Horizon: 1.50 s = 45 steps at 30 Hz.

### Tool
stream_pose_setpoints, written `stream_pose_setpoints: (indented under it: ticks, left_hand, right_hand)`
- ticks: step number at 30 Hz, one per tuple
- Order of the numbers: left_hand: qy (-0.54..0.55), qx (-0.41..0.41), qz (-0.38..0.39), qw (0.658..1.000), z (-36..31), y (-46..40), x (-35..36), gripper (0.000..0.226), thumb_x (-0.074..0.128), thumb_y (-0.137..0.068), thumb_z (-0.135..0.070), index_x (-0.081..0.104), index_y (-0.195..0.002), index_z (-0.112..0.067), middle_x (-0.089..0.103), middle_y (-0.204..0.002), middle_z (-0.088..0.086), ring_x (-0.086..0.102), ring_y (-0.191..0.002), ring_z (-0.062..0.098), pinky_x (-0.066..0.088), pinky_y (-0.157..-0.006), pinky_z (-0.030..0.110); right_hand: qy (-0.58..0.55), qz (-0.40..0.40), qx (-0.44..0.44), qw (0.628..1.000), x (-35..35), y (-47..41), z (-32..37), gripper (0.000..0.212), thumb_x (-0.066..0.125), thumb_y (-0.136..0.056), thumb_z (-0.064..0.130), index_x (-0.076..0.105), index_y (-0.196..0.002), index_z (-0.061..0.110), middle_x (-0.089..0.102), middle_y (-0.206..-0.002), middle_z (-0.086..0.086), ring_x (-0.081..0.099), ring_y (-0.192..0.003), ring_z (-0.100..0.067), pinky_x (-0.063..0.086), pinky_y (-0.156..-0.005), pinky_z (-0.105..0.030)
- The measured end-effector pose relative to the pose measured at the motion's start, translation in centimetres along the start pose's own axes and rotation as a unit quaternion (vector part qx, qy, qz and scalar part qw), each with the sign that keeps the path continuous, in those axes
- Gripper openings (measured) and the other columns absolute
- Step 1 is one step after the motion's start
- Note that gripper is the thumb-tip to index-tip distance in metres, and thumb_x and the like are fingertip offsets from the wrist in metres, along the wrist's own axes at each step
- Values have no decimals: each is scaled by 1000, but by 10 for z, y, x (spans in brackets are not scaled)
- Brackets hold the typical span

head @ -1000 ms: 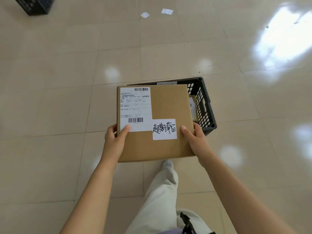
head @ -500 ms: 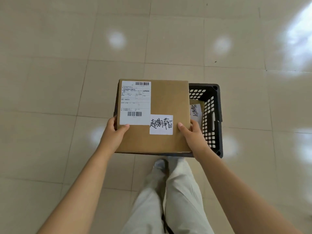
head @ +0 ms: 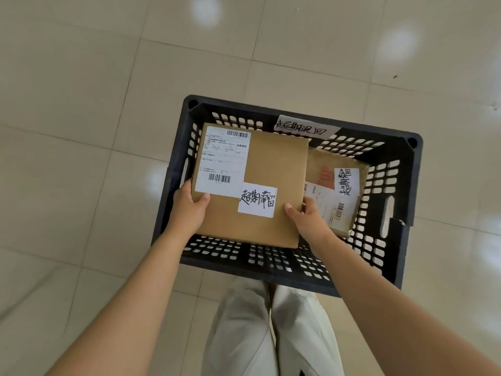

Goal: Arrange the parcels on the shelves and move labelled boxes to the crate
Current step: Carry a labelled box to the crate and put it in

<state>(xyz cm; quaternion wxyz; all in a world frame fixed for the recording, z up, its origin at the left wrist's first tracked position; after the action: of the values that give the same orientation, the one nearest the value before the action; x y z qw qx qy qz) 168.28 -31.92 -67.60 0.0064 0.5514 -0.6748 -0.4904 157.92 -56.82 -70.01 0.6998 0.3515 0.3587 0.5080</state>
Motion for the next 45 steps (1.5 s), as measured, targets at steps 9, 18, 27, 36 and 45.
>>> stream_pose_setpoints:
  ticks: [9, 18, 27, 36, 45]
  left_hand:
    - [-69, -1, -8, 998, 20, -54, 32, 66, 48, -101, -17, 12, -157, -17, 34, -155, 8, 41, -138, 29, 41, -106, 41]
    - [-209, 19, -113, 971, 12, -47, 40, 70, 57, -96, -16, 20, -155, -12, 34, -150, 14, 42, -134, 33, 48, -101, 50]
    - [-153, 58, 57, 985, -35, 52, -11, 62, 53, -97, -28, 28, -153, -23, 45, -145, 5, 52, -125, 24, 49, -102, 44]
    - [-79, 106, 0, 991, -87, 190, -164, 60, 51, -99, -34, 26, -154, -26, 53, -140, -2, 53, -122, 15, 37, -93, 25]
    - [-19, 1, -238, 971, 13, 340, -266, 56, 55, -96, -37, 38, -148, -23, 57, -133, 3, 59, -115, 20, 48, -100, 37]
  right_hand:
    - [68, -7, -6, 998, 15, -52, -10, 52, 57, -97, 26, 37, -144, 19, 52, -134, -3, 52, -118, -23, 46, -104, -46]
    - [153, -8, 8, 988, 22, -47, -4, 64, 58, -95, 29, 27, -150, 17, 42, -147, -8, 47, -130, -30, 43, -106, -45]
    - [244, 49, -70, 966, 28, 75, 63, 54, 52, -99, 30, 34, -149, 20, 48, -146, -6, 56, -115, -21, 47, -84, -30]
    - [403, 87, -316, 855, 81, 239, 175, 43, 47, -100, 33, 43, -142, 22, 57, -134, -4, 57, -113, -22, 49, -88, -31]
    - [586, 287, -428, 625, 202, 361, 154, 53, 48, -101, 36, 34, -149, 20, 50, -143, -7, 50, -126, -22, 39, -100, -29]
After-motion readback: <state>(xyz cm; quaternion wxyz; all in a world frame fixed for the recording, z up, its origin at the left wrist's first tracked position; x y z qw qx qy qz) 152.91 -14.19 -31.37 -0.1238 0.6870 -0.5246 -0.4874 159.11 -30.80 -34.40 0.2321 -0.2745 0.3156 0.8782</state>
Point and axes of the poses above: each hand's wrist, its own y-axis away from the middle knuckle, its own x-axis out of the palm, z = x × y, the point moved 5 cm from there along -y, towards the middle knuckle
